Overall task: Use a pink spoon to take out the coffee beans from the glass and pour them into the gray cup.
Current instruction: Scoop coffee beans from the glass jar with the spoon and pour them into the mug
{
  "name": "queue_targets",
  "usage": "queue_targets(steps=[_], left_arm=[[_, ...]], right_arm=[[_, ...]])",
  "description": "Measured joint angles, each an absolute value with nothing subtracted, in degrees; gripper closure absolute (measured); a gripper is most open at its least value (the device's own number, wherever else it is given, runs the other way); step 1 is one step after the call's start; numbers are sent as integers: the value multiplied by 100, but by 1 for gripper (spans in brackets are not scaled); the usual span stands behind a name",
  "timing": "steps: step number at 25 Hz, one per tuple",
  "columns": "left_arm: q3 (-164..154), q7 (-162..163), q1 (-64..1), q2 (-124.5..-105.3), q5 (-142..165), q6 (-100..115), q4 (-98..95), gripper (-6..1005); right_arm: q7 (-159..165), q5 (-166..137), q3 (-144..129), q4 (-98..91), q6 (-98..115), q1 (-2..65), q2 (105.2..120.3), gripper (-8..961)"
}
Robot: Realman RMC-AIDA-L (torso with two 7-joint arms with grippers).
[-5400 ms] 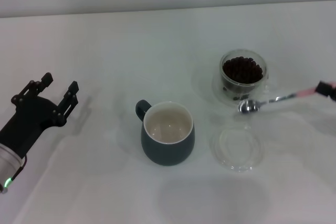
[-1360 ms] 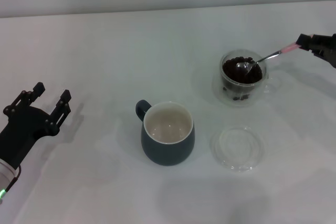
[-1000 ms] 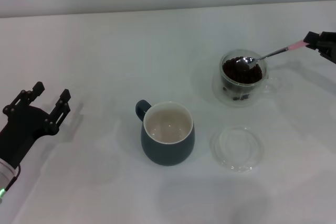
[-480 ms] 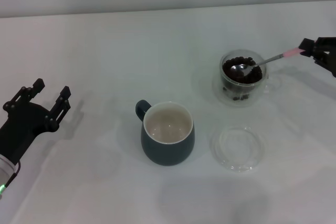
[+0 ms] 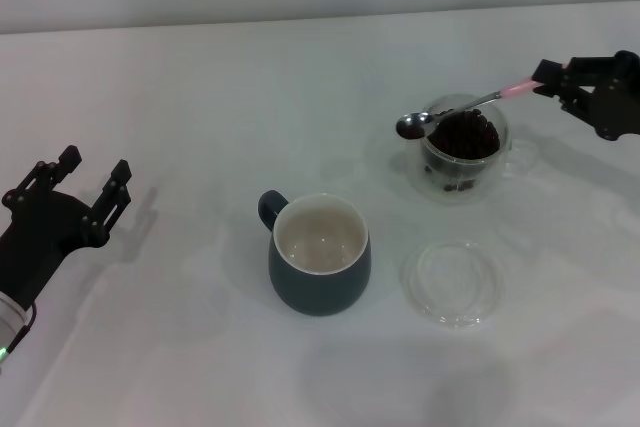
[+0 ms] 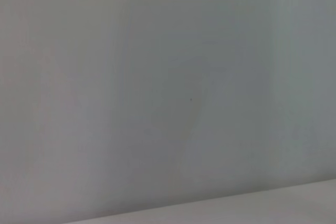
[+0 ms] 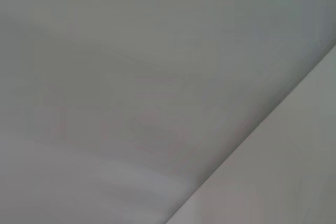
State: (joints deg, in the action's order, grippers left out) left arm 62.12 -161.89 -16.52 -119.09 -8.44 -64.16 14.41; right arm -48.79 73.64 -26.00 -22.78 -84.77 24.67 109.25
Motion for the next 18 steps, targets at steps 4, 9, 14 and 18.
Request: queue_targets(steps=[4,9,14,18], left_arm=[[6214,-16189,-1652,-11909,-844,-6409,1439,384],[6214,-16189,-1652,-11909,-844,-6407,1433,384],[6214,-16189,-1653,-11909,-844,-6407,1396,384],[6214,-16189,-1653,-11909,-844,-6406,1374,384]], right_arm=[[-4856,7365,-2626,-2295,-8528,2520,11019,805],[-4857,7330,-2637,-2299,-8637,2580,11129,805],[-4894,7320,-2699,-2302,-8721,2617,11261,805],[-4944,7320,-2769,-2305,-8733,2628,11365,805]])
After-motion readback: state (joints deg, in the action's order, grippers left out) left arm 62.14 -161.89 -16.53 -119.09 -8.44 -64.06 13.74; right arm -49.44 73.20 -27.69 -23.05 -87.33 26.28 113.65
